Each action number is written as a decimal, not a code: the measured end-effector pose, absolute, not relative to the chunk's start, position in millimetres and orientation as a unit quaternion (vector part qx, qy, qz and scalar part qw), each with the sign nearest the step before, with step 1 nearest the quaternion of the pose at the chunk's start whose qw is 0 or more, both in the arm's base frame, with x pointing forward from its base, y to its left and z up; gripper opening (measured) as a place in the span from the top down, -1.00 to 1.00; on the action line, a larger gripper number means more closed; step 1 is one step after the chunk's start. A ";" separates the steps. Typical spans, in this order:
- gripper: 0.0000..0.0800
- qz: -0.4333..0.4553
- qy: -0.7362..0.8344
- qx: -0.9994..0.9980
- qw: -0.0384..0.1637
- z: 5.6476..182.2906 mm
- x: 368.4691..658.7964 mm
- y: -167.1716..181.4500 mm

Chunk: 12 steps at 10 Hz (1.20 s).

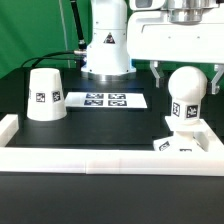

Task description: Assemble lamp

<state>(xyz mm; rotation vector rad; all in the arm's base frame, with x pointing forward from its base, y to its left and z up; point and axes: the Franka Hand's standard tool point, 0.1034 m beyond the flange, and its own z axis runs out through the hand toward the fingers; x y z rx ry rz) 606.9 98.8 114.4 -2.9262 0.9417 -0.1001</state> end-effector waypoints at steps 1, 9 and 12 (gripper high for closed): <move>-0.74 -0.034 0.279 -0.959 0.032 114.5 607.0 98.8; -0.75 -0.043 -0.111 -0.993 0.016 114.1 607.9 101.1; -0.75 -0.044 -0.216 -0.975 0.012 114.2 608.4 102.3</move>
Offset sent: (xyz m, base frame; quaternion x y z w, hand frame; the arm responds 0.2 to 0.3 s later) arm 0.0015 0.0053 0.0019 0.0069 -0.0099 -0.2648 0.9642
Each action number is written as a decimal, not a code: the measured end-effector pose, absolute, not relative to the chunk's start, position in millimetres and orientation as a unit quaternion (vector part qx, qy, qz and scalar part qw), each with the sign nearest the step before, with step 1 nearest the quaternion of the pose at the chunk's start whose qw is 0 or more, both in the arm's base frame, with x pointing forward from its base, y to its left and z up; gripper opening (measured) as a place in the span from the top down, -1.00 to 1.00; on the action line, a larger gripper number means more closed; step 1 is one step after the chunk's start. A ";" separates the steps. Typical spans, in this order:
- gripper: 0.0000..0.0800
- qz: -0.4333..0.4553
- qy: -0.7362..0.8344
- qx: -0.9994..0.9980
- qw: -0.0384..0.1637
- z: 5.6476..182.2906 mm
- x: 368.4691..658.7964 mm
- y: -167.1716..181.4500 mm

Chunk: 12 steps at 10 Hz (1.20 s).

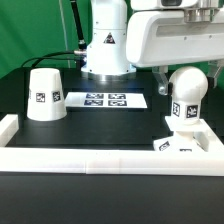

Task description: Assemble lamp

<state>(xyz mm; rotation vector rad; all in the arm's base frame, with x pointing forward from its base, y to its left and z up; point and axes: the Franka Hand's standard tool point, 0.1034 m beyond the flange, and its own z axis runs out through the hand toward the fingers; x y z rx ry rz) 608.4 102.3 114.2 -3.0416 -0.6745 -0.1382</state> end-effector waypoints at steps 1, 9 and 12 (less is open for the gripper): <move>-0.75 -0.044 -0.259 -0.965 0.007 115.0 609.0 103.5; -0.44 -0.044 -0.453 -0.890 -0.010 118.0 612.6 99.7; -0.44 -0.044 -0.452 -0.891 -0.010 117.9 612.7 99.5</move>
Offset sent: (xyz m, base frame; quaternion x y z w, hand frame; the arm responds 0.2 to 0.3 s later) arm 0.0093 0.0099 0.0043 0.0042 -0.0097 -0.2180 0.9759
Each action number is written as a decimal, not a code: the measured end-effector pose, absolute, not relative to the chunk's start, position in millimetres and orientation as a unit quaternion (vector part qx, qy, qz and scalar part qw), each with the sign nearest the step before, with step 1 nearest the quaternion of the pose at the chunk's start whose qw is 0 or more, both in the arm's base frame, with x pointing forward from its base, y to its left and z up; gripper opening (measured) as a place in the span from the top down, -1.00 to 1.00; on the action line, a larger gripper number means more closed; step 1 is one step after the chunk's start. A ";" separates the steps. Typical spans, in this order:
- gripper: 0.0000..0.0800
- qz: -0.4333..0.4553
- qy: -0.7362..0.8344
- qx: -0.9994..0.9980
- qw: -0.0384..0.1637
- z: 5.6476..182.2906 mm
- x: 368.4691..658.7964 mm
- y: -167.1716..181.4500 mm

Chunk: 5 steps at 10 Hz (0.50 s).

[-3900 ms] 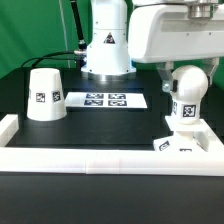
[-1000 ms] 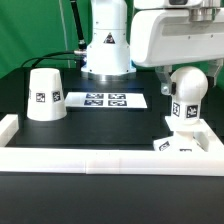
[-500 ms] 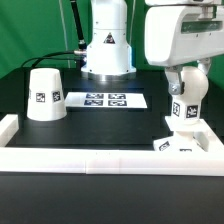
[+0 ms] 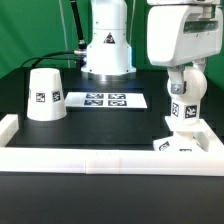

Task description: Assemble lamp

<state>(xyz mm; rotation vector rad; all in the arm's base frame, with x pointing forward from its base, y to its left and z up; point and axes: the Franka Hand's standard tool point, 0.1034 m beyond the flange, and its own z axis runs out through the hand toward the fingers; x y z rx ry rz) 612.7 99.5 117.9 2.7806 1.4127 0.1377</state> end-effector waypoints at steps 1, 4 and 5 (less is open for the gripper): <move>-0.44 0.044 0.438 0.898 0.009 117.9 612.7 99.4; -0.44 0.056 0.251 0.966 -0.001 117.7 610.6 98.4; -0.44 0.055 0.221 0.974 -0.002 117.6 610.3 98.1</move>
Offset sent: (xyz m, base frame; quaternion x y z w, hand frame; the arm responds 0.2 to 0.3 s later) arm -0.0197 0.0001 -0.0037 0.0065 0.0107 0.4269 0.9042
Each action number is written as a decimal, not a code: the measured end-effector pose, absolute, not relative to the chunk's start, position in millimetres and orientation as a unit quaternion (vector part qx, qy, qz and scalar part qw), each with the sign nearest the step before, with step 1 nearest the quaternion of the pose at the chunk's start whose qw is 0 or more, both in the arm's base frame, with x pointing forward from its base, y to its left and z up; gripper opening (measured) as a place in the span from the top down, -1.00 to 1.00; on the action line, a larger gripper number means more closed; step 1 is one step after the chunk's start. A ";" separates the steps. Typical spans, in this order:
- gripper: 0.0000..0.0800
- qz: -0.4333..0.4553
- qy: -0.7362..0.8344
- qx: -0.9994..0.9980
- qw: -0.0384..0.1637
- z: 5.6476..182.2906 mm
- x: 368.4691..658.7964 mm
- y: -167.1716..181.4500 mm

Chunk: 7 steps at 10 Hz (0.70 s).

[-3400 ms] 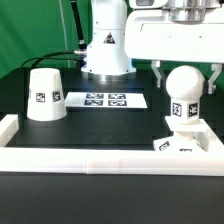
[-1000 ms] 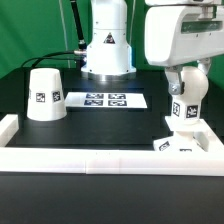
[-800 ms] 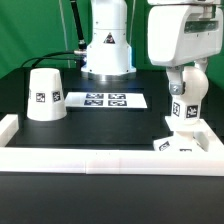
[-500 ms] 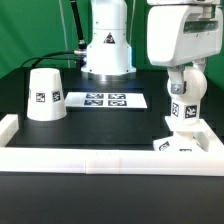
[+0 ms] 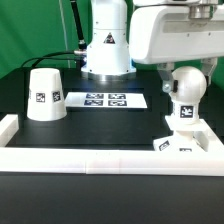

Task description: Assemble lamp

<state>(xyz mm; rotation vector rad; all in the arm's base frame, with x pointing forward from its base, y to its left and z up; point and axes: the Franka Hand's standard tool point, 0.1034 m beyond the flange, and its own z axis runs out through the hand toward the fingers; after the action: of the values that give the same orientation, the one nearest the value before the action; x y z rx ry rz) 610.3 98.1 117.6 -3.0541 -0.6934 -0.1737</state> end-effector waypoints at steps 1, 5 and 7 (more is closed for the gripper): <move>-0.45 -0.055 -0.140 -0.989 0.006 117.6 610.3 97.3; -0.45 -0.049 0.104 -0.993 0.014 115.8 608.9 96.9; -0.45 -0.044 0.228 -0.972 0.017 115.2 606.9 99.2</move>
Offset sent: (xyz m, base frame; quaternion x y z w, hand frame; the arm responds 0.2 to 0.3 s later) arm -0.0033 0.0012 -0.0079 -0.0209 -0.0119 0.2658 0.9637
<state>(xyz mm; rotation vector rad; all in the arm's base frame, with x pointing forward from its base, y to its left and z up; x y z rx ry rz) 606.9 99.2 115.2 -3.0231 0.7093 -0.1373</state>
